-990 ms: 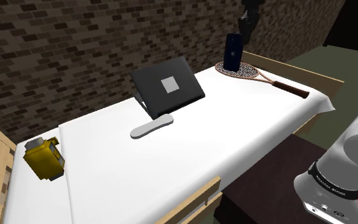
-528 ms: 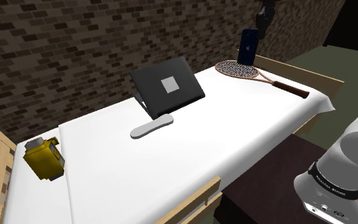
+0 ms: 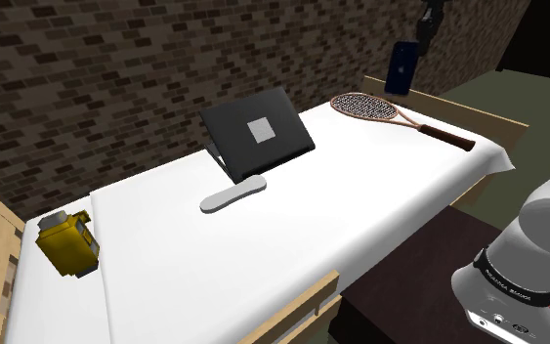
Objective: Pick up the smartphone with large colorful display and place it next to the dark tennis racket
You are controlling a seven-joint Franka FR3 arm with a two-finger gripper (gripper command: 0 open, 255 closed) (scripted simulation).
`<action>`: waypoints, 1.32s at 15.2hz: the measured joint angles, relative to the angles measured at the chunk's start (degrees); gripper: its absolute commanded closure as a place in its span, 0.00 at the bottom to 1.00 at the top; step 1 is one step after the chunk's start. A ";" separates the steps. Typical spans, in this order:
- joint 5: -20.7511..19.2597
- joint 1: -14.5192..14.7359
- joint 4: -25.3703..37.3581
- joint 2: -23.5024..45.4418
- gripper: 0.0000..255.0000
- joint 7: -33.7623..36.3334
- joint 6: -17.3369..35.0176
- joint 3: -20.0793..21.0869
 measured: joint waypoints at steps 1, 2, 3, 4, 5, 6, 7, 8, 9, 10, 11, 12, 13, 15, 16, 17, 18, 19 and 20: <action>-0.05 -0.07 -0.81 -0.05 1.00 -0.14 0.76 -0.11; -0.09 -0.12 -1.44 -0.14 1.00 -0.23 1.30 -0.18; -0.13 -0.16 -2.32 -0.17 1.00 -0.29 2.15 -0.25; -0.12 -0.16 -3.02 -0.09 1.00 -0.27 2.93 -0.27; -0.18 -0.15 -4.06 -0.31 1.00 -0.13 3.75 -0.22; -0.24 -0.21 -4.86 -0.44 1.00 -0.20 4.43 -0.29; -0.23 -0.24 -5.49 -0.33 1.00 -0.25 5.17 -0.36; -0.23 -0.21 -6.21 -0.33 1.00 -0.13 5.88 -0.32; -0.25 -0.24 -7.05 -0.31 1.00 -0.16 6.74 -0.38; -0.29 -0.29 -8.00 -0.37 1.00 -0.19 7.63 -0.44; -0.31 -0.30 -8.65 -0.38 1.00 -0.19 8.26 -0.46; -0.33 -0.34 -9.38 -0.33 1.00 -0.23 9.06 -0.53; -0.35 -0.35 -10.12 -0.35 1.00 -0.20 9.78 -0.55; -0.33 -0.34 -11.46 -0.20 1.00 -0.12 11.26 -0.56; -0.36 -0.32 -12.20 -0.26 1.00 -0.01 11.94 -0.53; -0.41 -0.39 -13.07 -0.28 1.00 -0.11 12.78 -0.63; -0.37 -0.39 -13.73 -0.04 1.00 -0.12 13.69 -0.68; -0.32 -0.38 -14.22 0.20 1.00 -0.13 14.40 -0.71; -0.36 -0.43 -15.01 0.19 1.00 -0.17 15.18 -0.78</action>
